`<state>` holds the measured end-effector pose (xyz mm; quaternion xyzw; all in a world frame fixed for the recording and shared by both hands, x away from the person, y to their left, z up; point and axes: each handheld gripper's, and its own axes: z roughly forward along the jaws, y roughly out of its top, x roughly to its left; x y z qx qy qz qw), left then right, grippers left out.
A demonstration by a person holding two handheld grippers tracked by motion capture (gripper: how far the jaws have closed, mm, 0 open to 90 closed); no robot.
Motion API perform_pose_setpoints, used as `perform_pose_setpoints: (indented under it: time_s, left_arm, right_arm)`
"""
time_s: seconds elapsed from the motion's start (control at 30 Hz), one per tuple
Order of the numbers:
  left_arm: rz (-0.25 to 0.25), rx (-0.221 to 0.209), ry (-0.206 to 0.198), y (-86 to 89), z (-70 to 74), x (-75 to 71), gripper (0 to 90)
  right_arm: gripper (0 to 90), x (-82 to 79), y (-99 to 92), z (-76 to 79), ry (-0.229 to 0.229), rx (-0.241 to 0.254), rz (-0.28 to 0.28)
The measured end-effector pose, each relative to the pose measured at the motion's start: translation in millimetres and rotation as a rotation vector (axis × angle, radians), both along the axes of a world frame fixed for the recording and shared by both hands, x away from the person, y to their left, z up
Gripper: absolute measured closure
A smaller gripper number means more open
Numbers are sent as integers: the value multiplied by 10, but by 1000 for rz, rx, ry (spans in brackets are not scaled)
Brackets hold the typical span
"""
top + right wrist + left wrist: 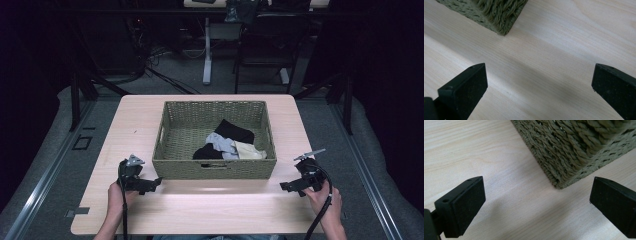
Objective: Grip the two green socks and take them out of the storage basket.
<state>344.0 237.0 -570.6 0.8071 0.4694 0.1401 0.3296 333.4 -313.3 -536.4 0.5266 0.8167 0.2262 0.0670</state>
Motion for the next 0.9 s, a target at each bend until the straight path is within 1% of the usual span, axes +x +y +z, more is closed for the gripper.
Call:
perform_pose_setpoints:
  time_s: [0.17,0.2,0.27,0.3,0.4,0.43,0.5,0.57,0.63,0.67,0.73,0.77,0.8,0.87,0.9]
  left_arm:
    - [-10,7,7,3,-6,6,2]
    - [-7,10,5,5,-13,4,2]
    - [-2,8,3,15,-14,-1,2]
    - [-2,7,3,21,-5,-6,2]
    - [-4,0,3,14,0,-14,2]
    - [-7,3,5,10,-2,-13,2]
    - [-7,3,7,3,-4,-11,2]
    - [-7,2,7,3,-5,-9,2]
    - [-4,2,7,6,-5,-4,2]
    - [-6,5,7,8,-5,0,2]
    - [-8,6,8,7,-6,2,2]
    - [-7,3,10,5,-7,2,2]
    - [-10,4,8,4,-8,5,2]
    - [-11,7,9,4,-11,10,2]
    - [-12,4,9,0,-14,15,2]
  right_arm:
    - [0,25,-17,36,-2,-1,0]
    - [0,30,-25,51,6,-6,3]
    - [0,44,-36,75,1,6,-3]
    - [0,47,-48,121,-5,18,-17]
    - [0,54,-64,162,-4,21,-11]
    - [0,56,-68,186,-13,26,-15]
    - [0,64,-79,245,-10,29,-17]
    - [0,65,-75,307,-24,43,-10]
    - [0,69,-60,373,-23,38,-2]
    - [0,73,-50,415,-31,45,3]
    - [0,86,-41,473,-38,37,9]
    - [0,104,-44,527,-45,43,12]
    - [0,104,-44,527,-45,43,12]
    - [0,120,-48,580,-52,48,9]
    - [0,136,-43,643,-59,43,11]
